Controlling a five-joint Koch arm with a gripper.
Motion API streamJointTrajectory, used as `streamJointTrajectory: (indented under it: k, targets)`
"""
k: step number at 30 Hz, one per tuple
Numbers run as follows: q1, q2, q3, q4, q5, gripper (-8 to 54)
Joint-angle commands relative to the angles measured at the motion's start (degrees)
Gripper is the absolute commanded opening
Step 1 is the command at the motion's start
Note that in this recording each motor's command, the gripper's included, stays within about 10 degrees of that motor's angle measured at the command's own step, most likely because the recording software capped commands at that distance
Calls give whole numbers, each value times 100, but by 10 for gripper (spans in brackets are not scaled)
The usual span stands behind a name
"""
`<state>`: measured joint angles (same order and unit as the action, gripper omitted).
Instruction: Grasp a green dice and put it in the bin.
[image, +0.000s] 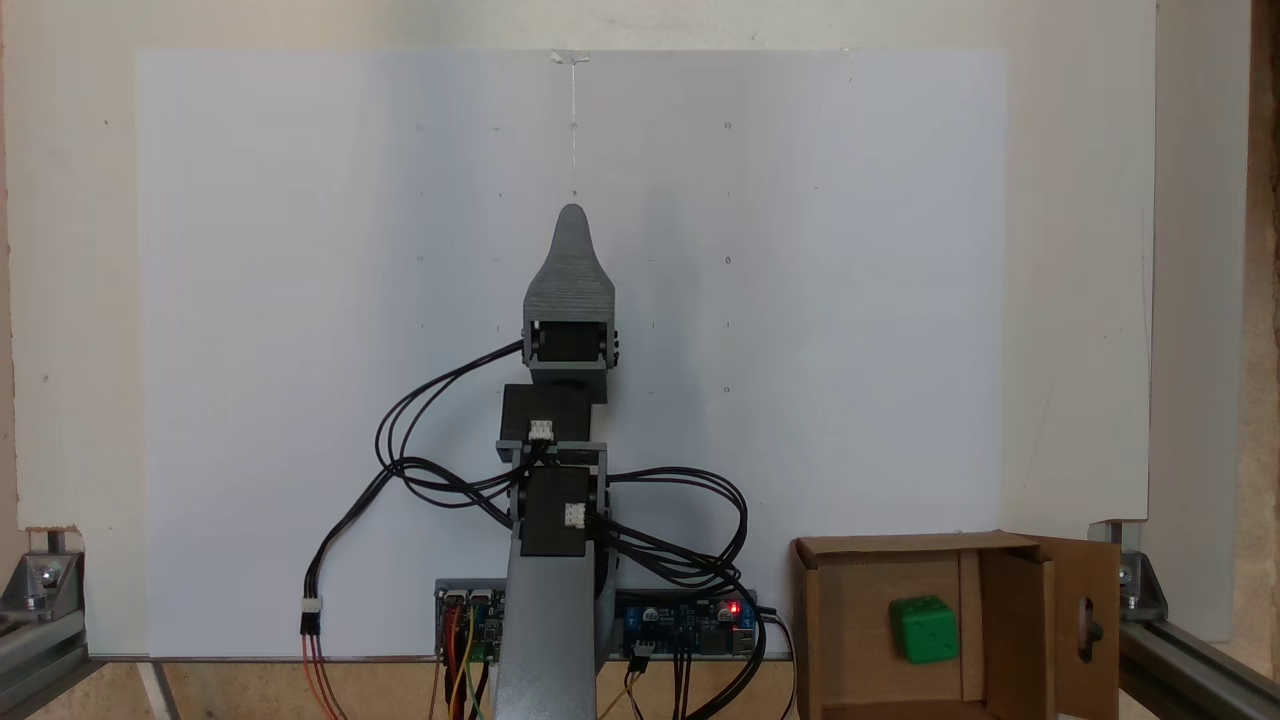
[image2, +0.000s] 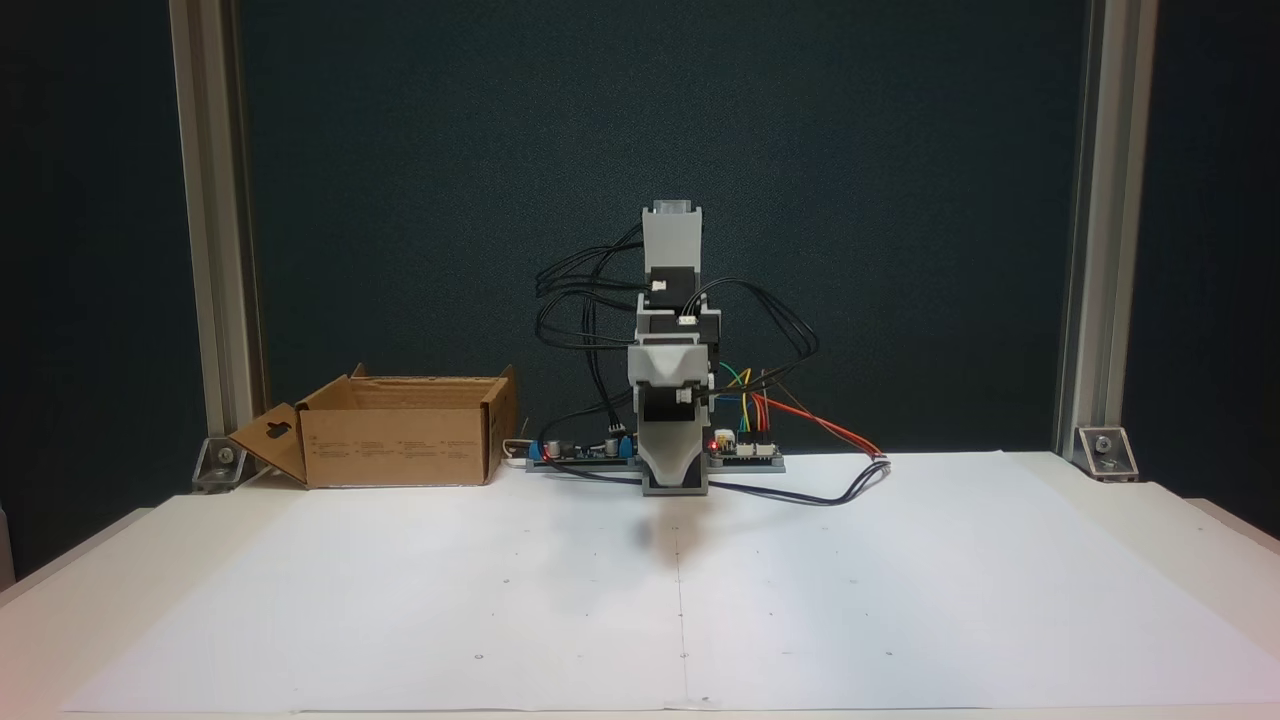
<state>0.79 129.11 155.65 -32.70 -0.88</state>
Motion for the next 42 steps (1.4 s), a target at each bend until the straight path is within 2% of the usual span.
streamJointTrajectory:
  k: [1,24,42]
  targets:
    - [44,580,-18,-938,220,451]
    - [229,659,1512,-3322,202,445]
    - [299,659,2180,-4034,202,444]
